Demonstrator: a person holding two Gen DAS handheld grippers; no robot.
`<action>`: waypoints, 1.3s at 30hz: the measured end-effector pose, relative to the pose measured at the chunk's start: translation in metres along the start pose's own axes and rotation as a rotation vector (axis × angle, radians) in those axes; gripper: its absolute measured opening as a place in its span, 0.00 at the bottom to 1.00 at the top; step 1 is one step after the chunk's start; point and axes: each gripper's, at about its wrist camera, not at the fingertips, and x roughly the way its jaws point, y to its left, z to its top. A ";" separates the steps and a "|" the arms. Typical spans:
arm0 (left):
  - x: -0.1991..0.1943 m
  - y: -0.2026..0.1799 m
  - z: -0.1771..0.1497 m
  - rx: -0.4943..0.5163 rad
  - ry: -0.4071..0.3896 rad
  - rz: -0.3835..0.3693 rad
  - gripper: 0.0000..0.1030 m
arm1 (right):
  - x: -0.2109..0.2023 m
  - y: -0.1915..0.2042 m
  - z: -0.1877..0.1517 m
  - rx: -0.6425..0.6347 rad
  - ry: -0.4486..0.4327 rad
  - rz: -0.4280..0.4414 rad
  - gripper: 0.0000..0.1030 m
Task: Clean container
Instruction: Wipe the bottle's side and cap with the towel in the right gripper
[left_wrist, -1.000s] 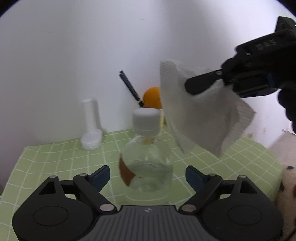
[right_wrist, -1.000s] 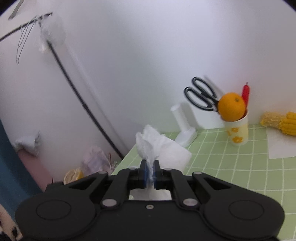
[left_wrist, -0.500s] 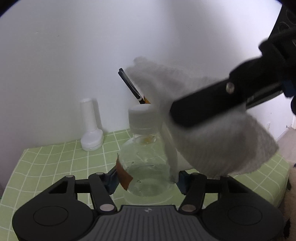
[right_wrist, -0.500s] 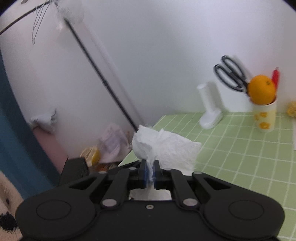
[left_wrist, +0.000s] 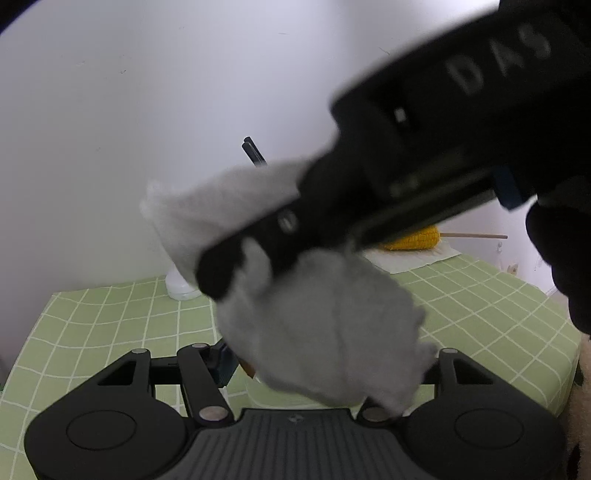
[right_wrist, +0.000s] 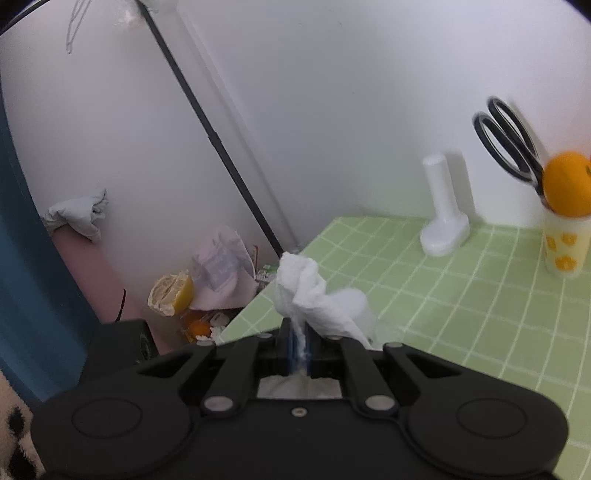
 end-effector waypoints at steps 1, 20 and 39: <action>0.000 0.000 0.000 0.004 0.000 0.000 0.59 | 0.000 0.001 0.002 -0.006 -0.009 0.003 0.06; -0.004 -0.007 -0.006 -0.002 -0.006 0.028 0.59 | 0.000 -0.051 0.011 0.268 -0.142 -0.079 0.06; 0.017 -0.013 -0.003 -0.028 -0.005 0.106 0.60 | -0.022 -0.049 -0.014 0.256 -0.126 -0.183 0.06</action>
